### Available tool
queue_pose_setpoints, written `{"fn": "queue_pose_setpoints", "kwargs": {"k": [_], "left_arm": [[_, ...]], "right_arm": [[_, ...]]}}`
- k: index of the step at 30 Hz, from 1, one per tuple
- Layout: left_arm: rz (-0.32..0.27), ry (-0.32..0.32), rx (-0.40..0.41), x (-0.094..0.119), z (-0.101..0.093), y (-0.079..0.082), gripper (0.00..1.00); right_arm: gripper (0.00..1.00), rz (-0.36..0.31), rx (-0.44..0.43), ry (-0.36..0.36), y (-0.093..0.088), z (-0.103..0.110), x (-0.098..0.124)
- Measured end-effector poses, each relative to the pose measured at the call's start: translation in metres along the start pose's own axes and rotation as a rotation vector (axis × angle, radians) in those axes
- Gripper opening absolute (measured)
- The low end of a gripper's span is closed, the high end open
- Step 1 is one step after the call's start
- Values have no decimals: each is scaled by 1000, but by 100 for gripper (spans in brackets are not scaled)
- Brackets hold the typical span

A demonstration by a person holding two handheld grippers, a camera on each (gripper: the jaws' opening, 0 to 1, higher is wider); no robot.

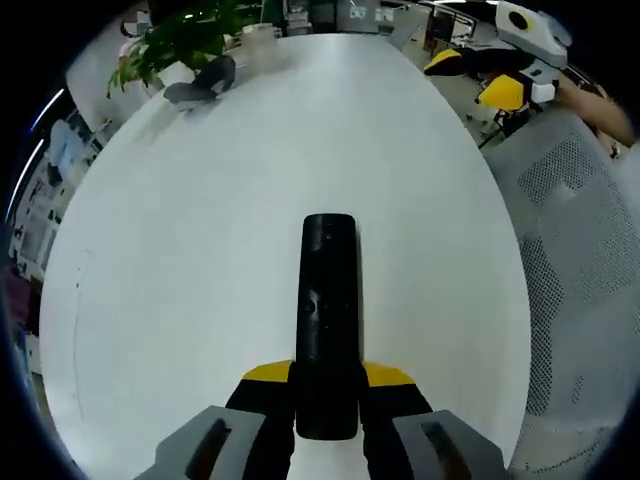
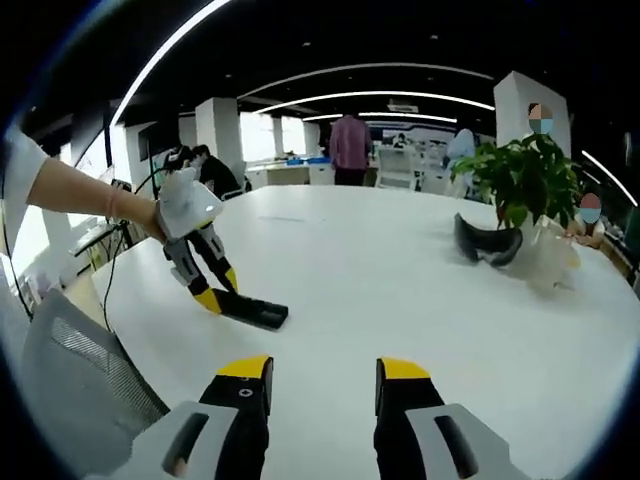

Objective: Press the specified remote control buttons in sequence, fully releasing each button before pressing the next.

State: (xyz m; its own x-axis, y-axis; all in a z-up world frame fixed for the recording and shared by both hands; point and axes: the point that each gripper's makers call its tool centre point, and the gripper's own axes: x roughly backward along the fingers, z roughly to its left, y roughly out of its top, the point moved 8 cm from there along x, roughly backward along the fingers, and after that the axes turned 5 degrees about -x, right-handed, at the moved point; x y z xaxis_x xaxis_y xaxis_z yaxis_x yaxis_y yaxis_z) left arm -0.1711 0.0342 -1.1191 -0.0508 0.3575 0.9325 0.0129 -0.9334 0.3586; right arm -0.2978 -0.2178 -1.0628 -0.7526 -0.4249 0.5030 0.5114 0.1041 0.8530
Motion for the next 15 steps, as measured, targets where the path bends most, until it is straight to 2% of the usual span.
{"fn": "queue_pose_setpoints", "kwargs": {"k": [10,12,15], "left_arm": [[7,-4,-15,0,-23,1,23],[12,-5,-20,0,-29,2,23],[21,3,-10,0,-34,3,23]], "right_arm": [[37,-6,14,51,0,6,-1],[36,17,20,39,-1,5,-2],[36,30,24,59,-3,6,-4]]}}
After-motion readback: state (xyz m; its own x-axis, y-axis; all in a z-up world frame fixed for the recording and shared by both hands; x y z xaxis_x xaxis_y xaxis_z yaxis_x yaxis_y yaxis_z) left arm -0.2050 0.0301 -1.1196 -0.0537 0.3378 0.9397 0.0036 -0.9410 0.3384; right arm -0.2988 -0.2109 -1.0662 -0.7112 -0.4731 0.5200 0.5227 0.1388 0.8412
